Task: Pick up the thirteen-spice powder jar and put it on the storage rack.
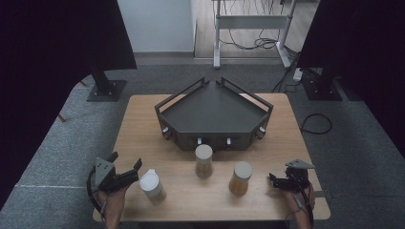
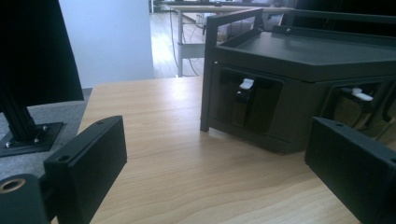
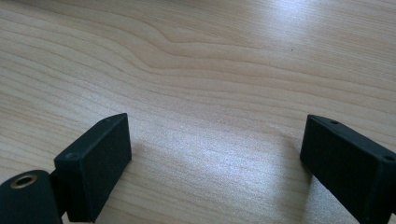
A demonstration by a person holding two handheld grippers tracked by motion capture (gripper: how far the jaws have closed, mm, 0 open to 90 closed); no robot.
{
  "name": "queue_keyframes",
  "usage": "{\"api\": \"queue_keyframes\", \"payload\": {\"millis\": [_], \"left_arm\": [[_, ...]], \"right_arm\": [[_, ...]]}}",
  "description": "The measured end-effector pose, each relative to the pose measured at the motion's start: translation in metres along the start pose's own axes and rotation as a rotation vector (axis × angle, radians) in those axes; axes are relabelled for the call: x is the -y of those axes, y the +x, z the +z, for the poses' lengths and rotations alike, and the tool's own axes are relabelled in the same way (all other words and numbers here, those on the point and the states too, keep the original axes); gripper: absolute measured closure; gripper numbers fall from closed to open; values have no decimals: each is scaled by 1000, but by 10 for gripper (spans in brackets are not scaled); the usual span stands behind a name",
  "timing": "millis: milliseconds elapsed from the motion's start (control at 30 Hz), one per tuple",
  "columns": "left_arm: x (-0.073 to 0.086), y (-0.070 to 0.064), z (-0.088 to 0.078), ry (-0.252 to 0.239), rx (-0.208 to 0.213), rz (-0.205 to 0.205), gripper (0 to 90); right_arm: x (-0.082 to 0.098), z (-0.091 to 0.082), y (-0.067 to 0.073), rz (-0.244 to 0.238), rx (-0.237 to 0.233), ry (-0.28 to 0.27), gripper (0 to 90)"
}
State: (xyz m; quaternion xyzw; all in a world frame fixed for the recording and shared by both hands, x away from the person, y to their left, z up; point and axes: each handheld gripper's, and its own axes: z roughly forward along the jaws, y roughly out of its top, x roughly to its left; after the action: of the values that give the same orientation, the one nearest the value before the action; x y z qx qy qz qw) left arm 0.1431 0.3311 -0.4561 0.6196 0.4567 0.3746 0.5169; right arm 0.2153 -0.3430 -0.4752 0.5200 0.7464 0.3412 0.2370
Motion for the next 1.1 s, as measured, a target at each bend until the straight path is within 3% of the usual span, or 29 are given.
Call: {"api": "queue_keyframes", "payload": {"millis": [1100], "left_arm": [[-10, -18, -5, 4, 129, 21, 62]], "right_arm": [[0, 0, 0, 1, 0, 0, 82]]}}
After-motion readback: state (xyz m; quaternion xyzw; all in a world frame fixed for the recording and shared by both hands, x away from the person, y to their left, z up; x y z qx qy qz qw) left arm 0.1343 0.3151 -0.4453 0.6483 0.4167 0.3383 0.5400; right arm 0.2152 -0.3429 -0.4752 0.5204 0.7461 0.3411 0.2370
